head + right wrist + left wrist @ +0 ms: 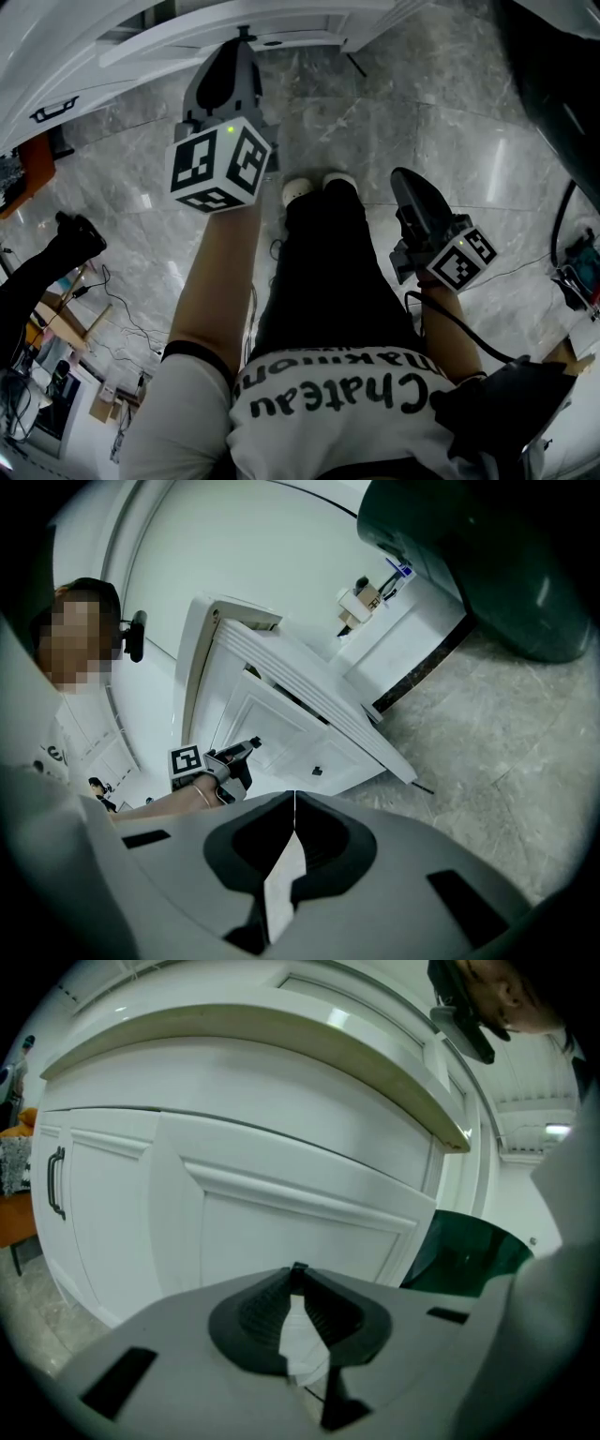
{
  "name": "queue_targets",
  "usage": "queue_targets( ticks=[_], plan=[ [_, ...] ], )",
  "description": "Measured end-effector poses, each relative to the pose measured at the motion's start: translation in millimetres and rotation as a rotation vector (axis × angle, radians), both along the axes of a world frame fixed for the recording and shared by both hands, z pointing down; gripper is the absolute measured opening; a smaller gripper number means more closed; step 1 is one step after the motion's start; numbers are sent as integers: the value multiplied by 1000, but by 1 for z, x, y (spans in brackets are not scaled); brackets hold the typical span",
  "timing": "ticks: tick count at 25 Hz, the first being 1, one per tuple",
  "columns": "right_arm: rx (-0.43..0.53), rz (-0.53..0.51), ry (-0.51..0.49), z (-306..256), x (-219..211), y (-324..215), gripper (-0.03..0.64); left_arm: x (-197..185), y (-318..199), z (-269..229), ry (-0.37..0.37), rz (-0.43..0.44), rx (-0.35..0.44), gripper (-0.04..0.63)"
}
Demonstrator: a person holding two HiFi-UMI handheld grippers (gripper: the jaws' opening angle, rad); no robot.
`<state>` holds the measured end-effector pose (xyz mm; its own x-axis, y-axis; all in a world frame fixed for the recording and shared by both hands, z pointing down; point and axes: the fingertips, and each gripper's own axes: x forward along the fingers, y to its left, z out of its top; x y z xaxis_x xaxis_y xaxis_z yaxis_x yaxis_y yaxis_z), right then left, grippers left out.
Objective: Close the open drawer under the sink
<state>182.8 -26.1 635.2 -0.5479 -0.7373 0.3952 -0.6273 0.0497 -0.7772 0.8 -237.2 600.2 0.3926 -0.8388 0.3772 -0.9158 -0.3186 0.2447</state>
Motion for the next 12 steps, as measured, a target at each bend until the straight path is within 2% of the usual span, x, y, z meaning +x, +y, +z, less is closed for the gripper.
queue_targets(
  ticks=[12],
  plan=[
    [26,13,1,0,5,-14,12,2,-16,-1,9,-7,19,46]
  ],
)
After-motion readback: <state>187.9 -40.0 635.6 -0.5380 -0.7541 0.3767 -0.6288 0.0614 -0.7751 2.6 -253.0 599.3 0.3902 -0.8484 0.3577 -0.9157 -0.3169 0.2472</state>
